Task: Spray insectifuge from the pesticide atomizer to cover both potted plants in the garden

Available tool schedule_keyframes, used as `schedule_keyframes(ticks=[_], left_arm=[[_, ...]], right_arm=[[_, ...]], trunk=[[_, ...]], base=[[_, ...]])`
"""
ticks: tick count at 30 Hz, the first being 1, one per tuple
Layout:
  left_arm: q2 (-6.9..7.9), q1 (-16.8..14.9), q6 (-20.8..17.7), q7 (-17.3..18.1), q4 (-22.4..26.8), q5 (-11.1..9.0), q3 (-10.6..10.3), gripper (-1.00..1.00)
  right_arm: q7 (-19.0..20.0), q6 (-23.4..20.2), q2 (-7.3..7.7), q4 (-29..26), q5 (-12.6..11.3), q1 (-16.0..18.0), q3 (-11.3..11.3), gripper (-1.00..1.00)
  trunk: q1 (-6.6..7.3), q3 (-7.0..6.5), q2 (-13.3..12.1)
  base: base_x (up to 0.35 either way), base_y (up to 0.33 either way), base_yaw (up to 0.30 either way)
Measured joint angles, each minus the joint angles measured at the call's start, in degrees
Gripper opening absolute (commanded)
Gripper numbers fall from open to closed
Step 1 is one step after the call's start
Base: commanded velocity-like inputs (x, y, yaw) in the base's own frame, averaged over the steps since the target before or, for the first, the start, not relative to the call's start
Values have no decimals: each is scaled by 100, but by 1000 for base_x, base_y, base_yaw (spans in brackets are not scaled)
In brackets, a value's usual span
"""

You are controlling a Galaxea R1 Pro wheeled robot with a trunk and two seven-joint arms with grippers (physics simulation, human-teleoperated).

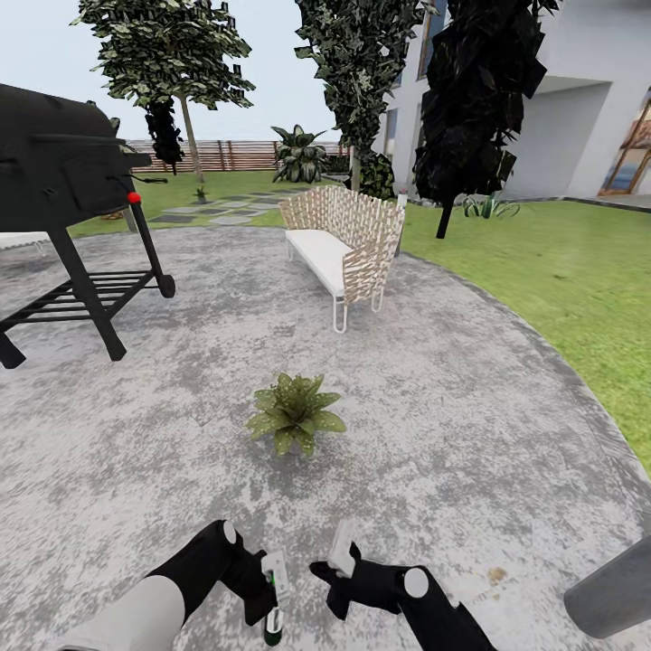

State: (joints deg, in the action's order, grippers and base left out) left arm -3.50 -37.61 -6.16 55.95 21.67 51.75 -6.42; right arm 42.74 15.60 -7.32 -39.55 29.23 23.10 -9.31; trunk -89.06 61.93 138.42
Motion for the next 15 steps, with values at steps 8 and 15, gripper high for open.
schedule_keyframes(ticks=[8, 15], left_arm=[[4, 1, 269, 74, 1, -44, 1, -100], [9, 9, 303, 524, 337, -89, 26, -100]], right_arm=[[-3, -13, 4, -4, -2, 0, -277, -100], [-3, -4, 28, 0, 3, 0, -272, -100]], trunk=[[0, 0, 0], [0, 0, 0]], base=[[0, 0, 0], [0, 0, 0]])
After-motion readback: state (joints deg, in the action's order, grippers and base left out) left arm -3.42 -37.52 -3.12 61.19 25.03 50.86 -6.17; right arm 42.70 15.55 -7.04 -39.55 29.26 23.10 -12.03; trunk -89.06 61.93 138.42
